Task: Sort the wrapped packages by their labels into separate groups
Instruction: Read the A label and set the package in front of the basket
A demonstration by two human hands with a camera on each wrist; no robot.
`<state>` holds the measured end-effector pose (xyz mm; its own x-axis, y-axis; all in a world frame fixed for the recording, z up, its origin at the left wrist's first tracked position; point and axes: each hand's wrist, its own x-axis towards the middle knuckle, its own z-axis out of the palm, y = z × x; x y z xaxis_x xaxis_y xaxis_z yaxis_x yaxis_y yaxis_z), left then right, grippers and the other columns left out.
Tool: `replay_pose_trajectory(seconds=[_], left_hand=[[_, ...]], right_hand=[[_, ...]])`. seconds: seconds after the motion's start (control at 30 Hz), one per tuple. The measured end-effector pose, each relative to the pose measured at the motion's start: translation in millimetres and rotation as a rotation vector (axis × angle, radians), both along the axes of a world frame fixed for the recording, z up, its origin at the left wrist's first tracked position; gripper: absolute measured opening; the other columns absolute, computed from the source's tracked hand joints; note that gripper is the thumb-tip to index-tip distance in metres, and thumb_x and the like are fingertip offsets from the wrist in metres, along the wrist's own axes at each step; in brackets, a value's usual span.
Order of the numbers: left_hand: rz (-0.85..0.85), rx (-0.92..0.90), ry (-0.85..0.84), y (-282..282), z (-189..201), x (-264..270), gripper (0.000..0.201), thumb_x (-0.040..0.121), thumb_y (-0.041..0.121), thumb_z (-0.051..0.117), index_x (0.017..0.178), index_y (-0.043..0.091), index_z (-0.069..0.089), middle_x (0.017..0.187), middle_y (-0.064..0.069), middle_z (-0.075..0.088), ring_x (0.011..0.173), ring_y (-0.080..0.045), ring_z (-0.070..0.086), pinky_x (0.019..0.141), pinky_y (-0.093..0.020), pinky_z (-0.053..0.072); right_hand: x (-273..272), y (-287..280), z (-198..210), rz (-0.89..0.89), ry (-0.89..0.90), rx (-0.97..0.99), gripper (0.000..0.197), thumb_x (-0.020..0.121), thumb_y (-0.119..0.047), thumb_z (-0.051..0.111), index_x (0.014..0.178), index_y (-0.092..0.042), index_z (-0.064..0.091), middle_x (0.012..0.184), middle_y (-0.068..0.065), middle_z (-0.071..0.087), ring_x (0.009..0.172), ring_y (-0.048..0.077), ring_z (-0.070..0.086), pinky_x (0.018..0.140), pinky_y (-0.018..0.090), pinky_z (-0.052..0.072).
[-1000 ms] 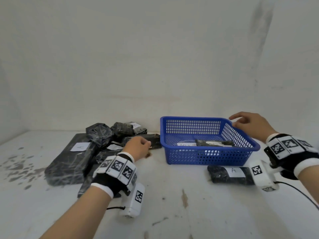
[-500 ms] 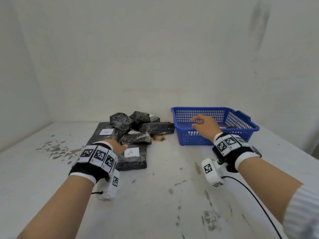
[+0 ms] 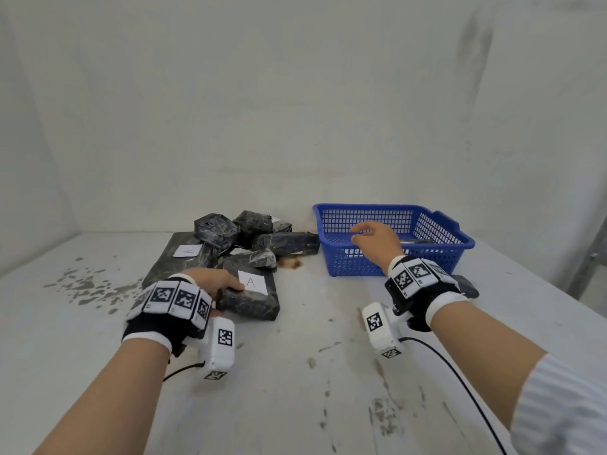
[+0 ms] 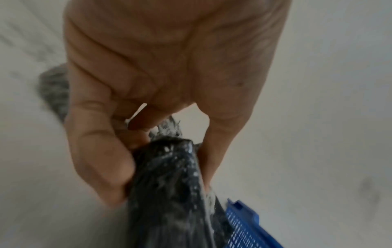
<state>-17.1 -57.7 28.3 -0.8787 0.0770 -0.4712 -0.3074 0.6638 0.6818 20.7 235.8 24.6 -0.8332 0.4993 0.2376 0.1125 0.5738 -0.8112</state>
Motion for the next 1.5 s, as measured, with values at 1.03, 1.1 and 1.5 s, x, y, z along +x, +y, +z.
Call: replay_pose_trajectory(seconds=[1.03,1.1,1.5], left_hand=[[-0.308,0.692,0.752,43.8,76.3,8.8,0.088,0.068,0.039,0.075,0.143,0.055,0.030,0.113,0.000,0.069,0.089,-0.018,0.074,0.092,-0.038,0.054],[-0.309,0.690,0.773,44.3,77.1,9.9,0.090,0.066,0.040,0.076,0.143,0.054,0.030,0.113,-0.001,0.069,0.089,-0.018,0.073,0.091,-0.040,0.055],[-0.249,0.698,0.844,56.3,75.7,14.6,0.085,0.078,0.022,0.077,0.141,0.048,0.026,0.115,-0.003,0.063,0.087,-0.016,0.073,0.077,-0.036,0.061]], right_hand=[[22.5,-35.0,82.6,0.626,0.310,-0.163,0.099,0.071,-0.037,0.078,0.149,-0.056,0.020,0.112,0.002,0.076,0.095,0.038,0.071,0.073,0.032,0.055],[24.7,-36.7,84.6,0.610,0.313,-0.145,0.099,0.070,-0.036,0.079,0.149,-0.056,0.021,0.111,0.002,0.076,0.095,0.038,0.071,0.073,0.034,0.056],[24.5,-47.2,84.0,0.533,0.354,-0.095,0.099,0.077,-0.023,0.083,0.148,-0.050,0.020,0.114,0.001,0.075,0.097,0.020,0.074,0.074,0.038,0.063]])
